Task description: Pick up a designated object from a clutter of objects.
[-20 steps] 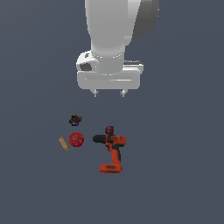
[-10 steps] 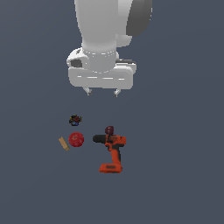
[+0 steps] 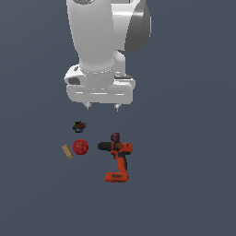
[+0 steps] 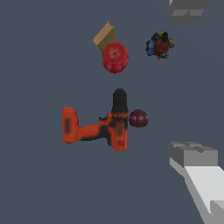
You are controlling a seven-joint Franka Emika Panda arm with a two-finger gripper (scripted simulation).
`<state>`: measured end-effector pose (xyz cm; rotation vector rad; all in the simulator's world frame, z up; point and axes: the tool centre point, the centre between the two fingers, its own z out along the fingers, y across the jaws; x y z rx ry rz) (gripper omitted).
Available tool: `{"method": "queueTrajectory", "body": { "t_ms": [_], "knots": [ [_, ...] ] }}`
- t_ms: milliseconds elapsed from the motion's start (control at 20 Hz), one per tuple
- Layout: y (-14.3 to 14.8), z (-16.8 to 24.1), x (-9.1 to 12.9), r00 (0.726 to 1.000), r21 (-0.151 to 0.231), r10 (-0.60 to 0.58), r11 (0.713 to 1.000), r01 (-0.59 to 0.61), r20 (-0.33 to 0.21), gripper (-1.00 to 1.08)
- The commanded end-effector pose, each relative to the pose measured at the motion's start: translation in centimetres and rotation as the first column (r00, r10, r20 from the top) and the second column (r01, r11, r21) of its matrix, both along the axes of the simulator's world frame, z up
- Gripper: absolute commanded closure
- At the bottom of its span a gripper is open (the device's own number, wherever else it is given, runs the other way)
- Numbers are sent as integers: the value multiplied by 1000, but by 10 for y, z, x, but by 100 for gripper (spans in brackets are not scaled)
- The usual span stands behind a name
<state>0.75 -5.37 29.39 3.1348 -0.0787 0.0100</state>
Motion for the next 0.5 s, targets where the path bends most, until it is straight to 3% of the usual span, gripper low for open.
{"method": "queueTrajectory", "body": {
  "t_ms": [0, 450],
  "knots": [
    [-10, -15, 6, 1000, 3, 10, 1000, -10, -1, -92],
    [-67, -96, 30, 998, 13, 66, 998, -66, -2, -92]
  ]
}}
